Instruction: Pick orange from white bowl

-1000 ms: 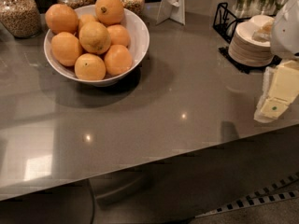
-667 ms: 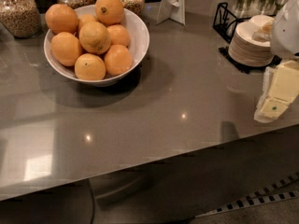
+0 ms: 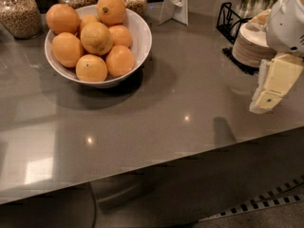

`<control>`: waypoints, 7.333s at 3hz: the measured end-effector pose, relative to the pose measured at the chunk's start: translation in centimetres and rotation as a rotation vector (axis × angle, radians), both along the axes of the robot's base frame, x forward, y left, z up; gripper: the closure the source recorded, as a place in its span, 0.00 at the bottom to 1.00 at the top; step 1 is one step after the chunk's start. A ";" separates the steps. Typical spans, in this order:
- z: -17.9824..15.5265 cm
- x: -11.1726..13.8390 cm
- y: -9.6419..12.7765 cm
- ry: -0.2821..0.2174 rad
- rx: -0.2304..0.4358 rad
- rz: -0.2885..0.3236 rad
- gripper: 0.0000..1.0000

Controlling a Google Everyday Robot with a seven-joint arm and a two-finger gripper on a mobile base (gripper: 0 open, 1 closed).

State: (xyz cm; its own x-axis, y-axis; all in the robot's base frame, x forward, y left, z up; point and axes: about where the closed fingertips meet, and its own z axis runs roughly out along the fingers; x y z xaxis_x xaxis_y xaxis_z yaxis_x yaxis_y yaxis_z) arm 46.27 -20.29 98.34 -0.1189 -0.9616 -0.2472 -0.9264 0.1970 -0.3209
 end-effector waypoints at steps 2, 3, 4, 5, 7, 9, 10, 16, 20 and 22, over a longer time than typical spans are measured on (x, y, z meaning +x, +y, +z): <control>0.0 4.9 4.9 -0.093 0.012 0.250 0.00; -0.7 7.4 8.7 -0.103 0.016 0.382 0.00; -0.7 7.4 8.7 -0.103 0.016 0.382 0.00; -0.4 8.1 8.9 -0.177 -0.032 0.405 0.00; 3.2 14.2 13.0 -0.523 -0.179 0.647 0.00; 6.3 21.8 20.0 -0.646 -0.217 0.917 0.00; 9.6 22.0 21.0 -0.704 -0.202 0.918 0.00; 4.5 29.4 27.8 -0.555 -0.333 1.128 0.11; 1.4 31.2 29.7 -0.505 -0.328 1.180 0.19; -0.4 31.9 30.3 -0.485 -0.325 1.206 0.20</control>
Offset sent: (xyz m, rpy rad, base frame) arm 0.0811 0.0825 -0.0056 0.0027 -0.1298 0.4184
